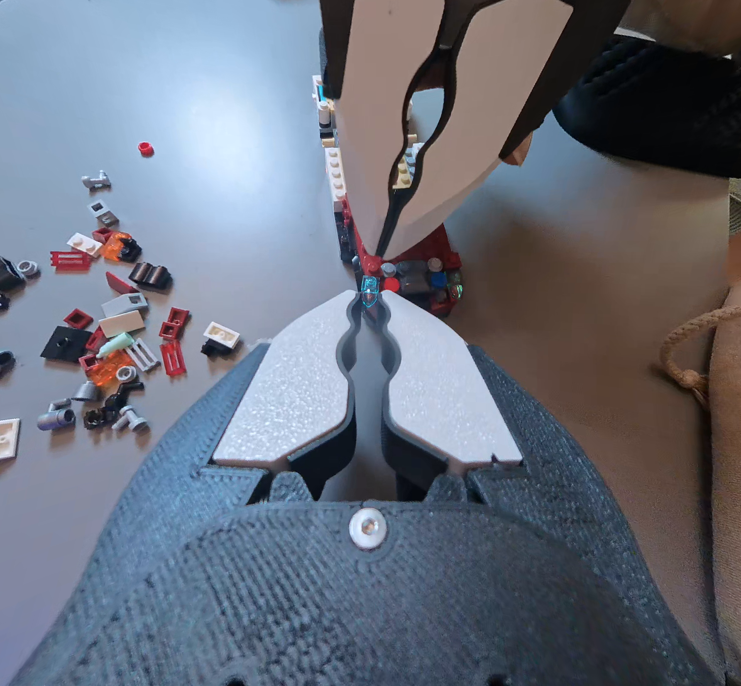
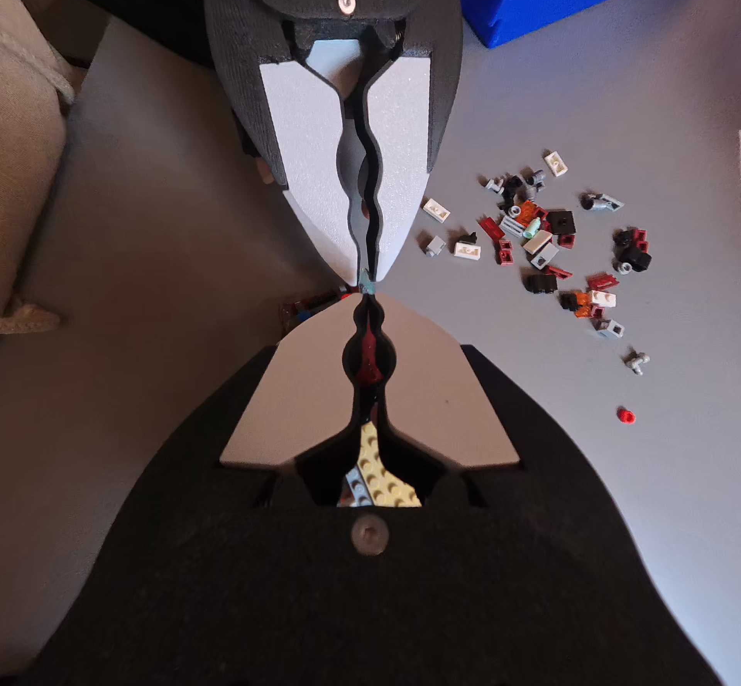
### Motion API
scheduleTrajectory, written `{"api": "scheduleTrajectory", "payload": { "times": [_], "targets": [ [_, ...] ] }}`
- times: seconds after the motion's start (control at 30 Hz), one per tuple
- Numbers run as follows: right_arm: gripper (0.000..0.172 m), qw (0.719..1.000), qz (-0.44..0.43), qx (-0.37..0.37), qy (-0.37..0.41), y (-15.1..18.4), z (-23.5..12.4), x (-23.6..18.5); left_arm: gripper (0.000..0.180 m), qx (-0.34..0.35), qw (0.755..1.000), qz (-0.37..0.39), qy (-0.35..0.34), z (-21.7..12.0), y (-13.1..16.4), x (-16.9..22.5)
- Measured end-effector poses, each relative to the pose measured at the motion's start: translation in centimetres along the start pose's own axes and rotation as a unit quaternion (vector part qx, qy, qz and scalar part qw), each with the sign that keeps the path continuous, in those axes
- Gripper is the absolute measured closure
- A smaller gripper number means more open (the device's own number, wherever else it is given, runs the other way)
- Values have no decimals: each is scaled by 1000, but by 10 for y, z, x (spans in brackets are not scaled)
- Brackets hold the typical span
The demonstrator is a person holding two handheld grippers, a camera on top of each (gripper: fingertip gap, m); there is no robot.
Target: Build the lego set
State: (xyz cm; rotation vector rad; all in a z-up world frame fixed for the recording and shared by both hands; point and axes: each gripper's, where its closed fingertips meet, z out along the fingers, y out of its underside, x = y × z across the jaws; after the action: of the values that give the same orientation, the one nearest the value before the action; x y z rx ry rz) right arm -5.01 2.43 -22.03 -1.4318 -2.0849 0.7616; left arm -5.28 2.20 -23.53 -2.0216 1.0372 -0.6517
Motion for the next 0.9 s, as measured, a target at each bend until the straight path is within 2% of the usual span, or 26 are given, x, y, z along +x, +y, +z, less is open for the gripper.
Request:
{"api": "scheduleTrajectory", "payload": {
  "times": [0.33, 0.57, 0.9],
  "targets": [
    [172, 997, -7, -70, -26, 4, 12, -2, 173, -1, 1000, 2, 7, 1, 2, 4],
    [172, 994, -27, -104, -36, 6, 12, -5, 172, -2, 999, 2, 40, 0, 4, 12],
    [172, 993, -31, -111, -29, 5, 11, -5, 172, 3, 999, -1, 46, 2, 5, 13]
  ]
}}
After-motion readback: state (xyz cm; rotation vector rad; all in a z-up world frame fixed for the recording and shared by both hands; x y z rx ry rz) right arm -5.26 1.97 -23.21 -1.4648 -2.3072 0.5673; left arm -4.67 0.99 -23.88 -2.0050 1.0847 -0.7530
